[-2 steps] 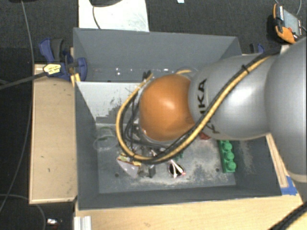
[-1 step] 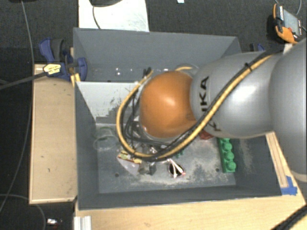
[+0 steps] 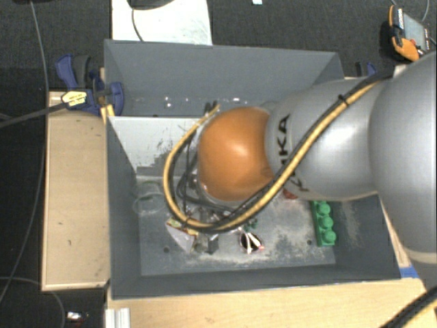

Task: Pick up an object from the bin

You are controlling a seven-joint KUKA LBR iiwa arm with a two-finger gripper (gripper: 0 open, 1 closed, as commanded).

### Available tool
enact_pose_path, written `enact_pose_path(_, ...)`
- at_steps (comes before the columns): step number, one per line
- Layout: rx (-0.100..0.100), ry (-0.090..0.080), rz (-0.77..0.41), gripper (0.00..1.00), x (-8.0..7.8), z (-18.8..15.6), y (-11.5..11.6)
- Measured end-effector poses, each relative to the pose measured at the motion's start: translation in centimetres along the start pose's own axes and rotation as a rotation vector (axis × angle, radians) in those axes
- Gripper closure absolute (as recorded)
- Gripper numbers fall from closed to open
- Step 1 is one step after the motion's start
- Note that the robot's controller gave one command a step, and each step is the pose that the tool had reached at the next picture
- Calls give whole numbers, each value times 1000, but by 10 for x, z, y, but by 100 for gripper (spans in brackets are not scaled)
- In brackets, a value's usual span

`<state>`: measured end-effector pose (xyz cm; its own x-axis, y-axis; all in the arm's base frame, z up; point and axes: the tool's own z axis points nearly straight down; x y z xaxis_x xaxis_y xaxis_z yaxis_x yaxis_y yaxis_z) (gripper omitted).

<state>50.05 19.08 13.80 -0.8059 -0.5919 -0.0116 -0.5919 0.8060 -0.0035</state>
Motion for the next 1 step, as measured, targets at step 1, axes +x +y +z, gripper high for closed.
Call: enact_pose_path(1,0,-2,-77,100,0,22,-24)
